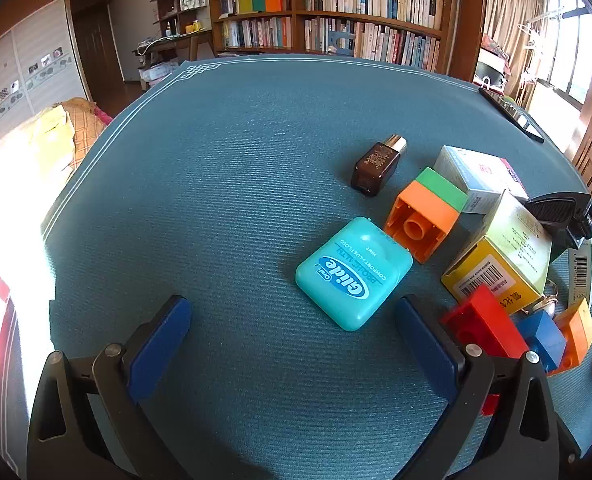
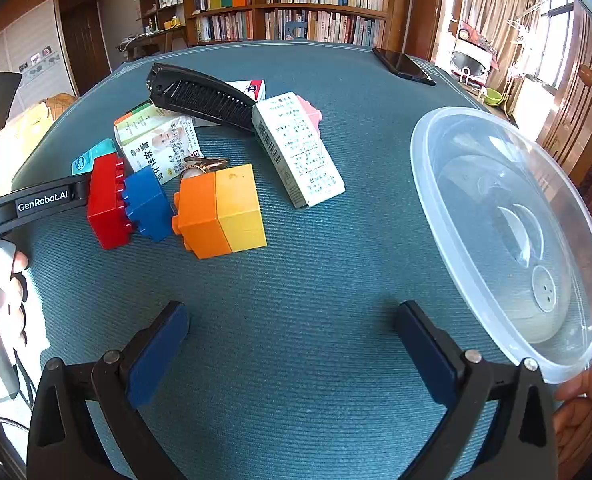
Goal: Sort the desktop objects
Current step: 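Move the left tool toward the teal Glide box while the right tool approaches the orange-yellow brick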
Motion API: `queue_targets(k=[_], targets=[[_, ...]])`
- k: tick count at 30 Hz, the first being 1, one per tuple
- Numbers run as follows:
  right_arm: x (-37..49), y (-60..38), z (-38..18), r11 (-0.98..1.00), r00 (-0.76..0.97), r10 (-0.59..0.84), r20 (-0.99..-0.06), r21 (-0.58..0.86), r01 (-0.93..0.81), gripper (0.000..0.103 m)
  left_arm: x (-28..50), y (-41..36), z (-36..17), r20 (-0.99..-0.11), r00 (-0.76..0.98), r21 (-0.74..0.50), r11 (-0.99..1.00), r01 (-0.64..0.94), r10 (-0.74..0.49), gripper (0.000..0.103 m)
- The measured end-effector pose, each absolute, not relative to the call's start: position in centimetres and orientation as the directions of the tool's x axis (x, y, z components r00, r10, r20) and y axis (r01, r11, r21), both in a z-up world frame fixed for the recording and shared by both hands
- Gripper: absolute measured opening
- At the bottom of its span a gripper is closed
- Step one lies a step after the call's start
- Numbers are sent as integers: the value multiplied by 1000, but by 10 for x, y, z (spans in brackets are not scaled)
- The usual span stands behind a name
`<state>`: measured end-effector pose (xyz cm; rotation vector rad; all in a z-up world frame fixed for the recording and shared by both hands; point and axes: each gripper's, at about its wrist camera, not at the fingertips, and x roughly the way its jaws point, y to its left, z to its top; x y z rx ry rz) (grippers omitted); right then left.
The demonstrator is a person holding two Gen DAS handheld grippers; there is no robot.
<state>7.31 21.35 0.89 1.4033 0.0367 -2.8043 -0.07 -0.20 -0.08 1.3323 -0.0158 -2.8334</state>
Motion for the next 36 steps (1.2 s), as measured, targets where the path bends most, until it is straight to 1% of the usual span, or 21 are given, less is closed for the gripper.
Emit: queue_targets(k=[13, 24, 28, 30, 36], targets=[[73, 214, 9, -1000, -599, 5, -801, -18, 15, 103, 1, -1, 0, -772, -635, 13, -1000, 0, -10, 103], [74, 213, 7, -1000, -599, -6, -801, -8, 19, 103, -13, 4, 0, -793, -609, 20, -997, -74, 29, 103], [75, 214, 8, -999, -596, -32, -803, 5, 47, 103, -18, 4, 1, -793, -608, 20, -996, -93, 41, 103], [90, 210, 8, -998, -590, -38, -806, -2, 67, 103, -21, 6, 0, -790, -612, 22, -995, -99, 44, 103], [99, 207, 9, -993, -576, -49, -816, -20, 113, 103, -26, 9, 0, -781, -622, 24, -993, -113, 52, 103]])
